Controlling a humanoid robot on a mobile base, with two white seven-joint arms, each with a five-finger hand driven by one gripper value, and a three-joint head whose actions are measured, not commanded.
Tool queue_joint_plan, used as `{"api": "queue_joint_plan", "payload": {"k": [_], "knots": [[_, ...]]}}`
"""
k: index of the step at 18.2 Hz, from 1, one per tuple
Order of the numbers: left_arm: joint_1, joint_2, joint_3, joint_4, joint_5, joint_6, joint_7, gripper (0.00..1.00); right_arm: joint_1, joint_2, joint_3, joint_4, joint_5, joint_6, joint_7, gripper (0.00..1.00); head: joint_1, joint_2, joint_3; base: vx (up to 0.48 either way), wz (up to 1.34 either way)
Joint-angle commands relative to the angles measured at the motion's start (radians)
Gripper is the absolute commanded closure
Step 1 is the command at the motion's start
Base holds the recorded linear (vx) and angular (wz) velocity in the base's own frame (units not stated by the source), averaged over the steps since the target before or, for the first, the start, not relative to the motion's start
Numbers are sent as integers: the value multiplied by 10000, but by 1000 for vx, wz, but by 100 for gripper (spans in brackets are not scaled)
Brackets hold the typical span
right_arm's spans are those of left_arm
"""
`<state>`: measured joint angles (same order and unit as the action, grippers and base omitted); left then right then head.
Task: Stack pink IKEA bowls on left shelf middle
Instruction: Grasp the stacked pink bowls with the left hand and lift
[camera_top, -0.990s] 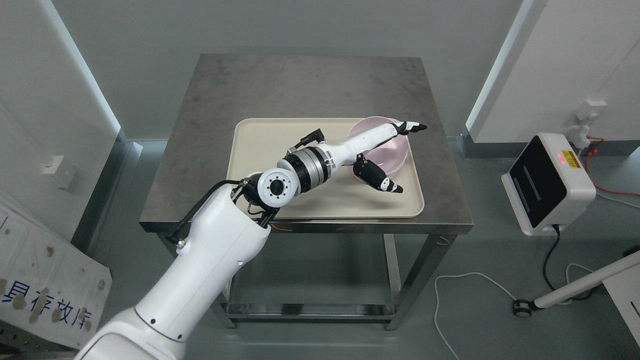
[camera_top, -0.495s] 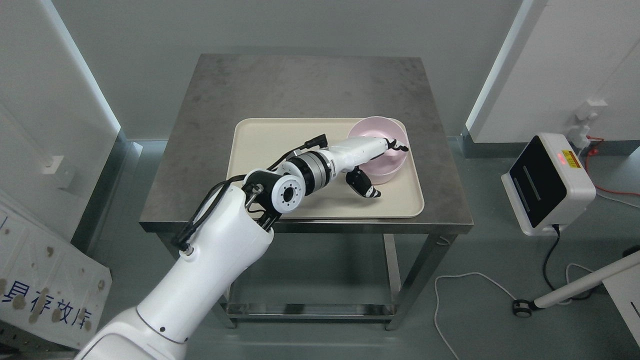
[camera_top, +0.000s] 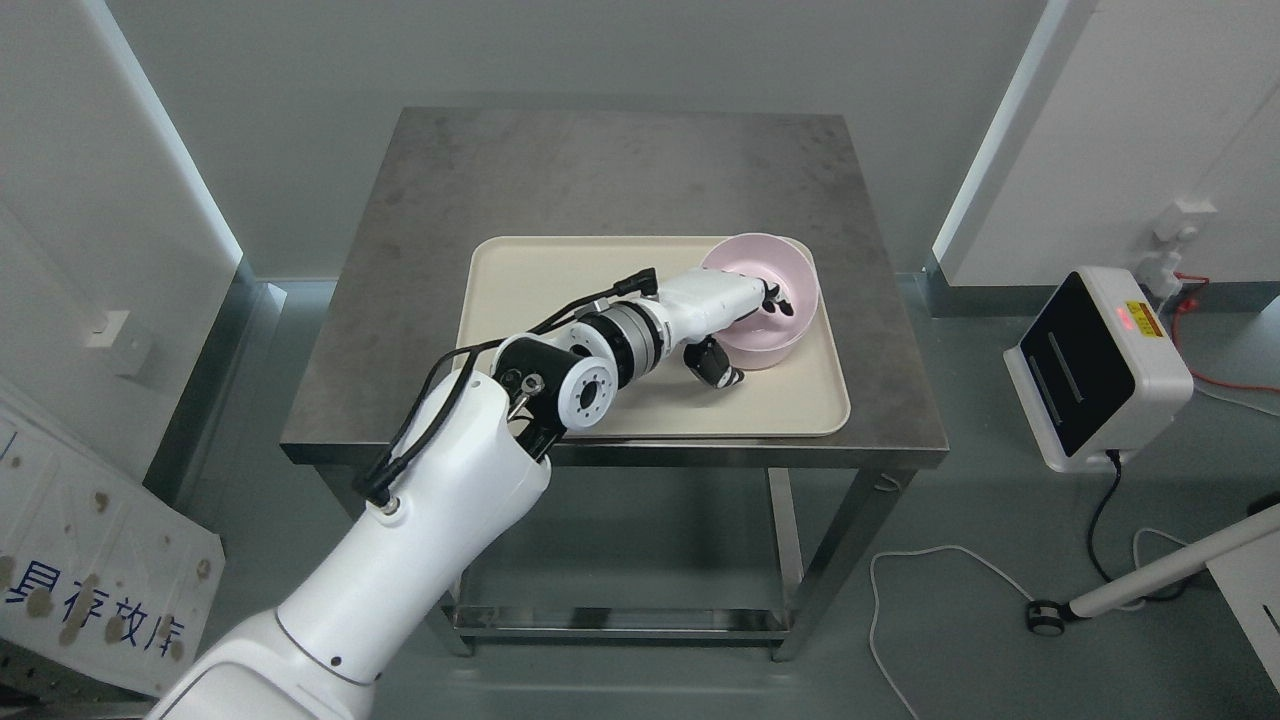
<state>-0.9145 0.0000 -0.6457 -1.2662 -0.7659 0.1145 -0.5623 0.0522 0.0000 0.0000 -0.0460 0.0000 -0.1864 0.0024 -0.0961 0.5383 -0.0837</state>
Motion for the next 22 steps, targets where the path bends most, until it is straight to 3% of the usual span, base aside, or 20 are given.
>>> {"api": "queue_joint_plan", "payload": {"k": [1,4,7,10,14,22], "knots": [[-28,175,-645,52,-500,-9,9,46,0,-175,-92,0,77,8,7,0,0,0,0,0,0],[-13,175,-845,113,-655,-40,24,54,0,-175,-92,0,77,8,7,0,0,0,0,0,0],[-13,175,-738,114,-624,-315,9,77,0,-175,-92,0,77,8,7,0,0,0,0,0,0],[3,175,-570,236,-593,-668,9,89,0,-175,-107,0,77,8,7,0,0,0,0,0,0],[3,175,149,420,-548,-853,55,98,0,-175,-92,0,77,8,7,0,0,0,0,0,0],[445,175,3169,-1278,342,-1114,-37,97,0,-175,-92,0,77,8,7,0,0,0,0,0,0]]}}
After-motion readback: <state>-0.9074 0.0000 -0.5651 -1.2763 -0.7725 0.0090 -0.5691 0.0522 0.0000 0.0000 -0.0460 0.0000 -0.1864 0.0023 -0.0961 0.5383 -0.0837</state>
